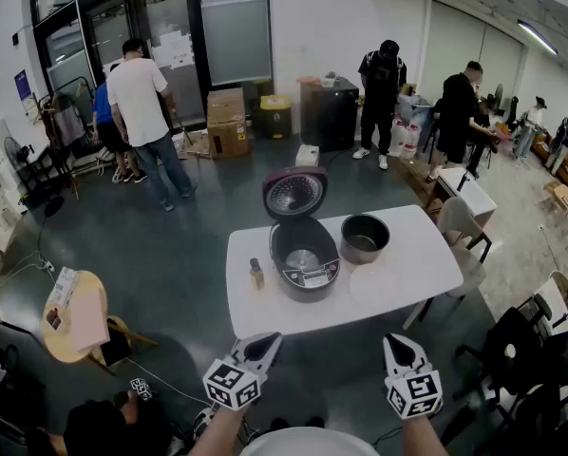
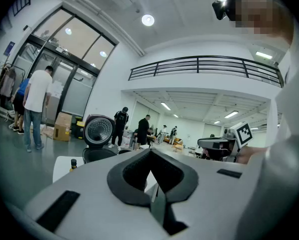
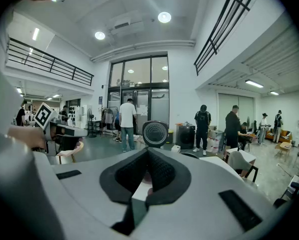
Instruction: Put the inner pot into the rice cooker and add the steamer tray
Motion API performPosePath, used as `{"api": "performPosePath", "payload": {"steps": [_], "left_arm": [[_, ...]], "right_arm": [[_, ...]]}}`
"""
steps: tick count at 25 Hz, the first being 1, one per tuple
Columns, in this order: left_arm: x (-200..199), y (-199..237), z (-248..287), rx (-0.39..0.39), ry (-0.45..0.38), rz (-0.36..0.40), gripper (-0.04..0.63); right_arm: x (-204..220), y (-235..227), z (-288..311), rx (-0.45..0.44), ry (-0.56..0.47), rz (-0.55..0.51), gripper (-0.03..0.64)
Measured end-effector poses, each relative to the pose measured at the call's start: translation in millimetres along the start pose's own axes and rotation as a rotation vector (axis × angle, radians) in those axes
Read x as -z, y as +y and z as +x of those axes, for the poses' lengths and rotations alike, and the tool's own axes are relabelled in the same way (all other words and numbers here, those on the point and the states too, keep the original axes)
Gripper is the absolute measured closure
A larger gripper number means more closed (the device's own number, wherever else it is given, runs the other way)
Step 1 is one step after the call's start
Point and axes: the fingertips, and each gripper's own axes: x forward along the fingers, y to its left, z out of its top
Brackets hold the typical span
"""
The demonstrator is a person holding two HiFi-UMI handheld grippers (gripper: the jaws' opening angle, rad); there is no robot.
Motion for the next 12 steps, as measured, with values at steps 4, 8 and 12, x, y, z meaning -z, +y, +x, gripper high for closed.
{"api": "performPosePath", "payload": {"steps": [4,8,12], "left_arm": [[-1.0,-1.3,1.8,0.001,0.003,-0.002,0.58],[0.0,-4.5,4.4,0.002,0.004,-0.001,0.58],[1.1,-4.0,5.4,-0.004,0.01,-0.011,0.58]], "right_arm": [[-2.8,-2.1,0.5,0.002,-0.006,0.006,0.604],[1.2,-5.0,-0.5,0.002,-0.001,0.015,0.604],[3.2,-4.5,-1.1,0.007,-0.001,0.041,0.604]]}}
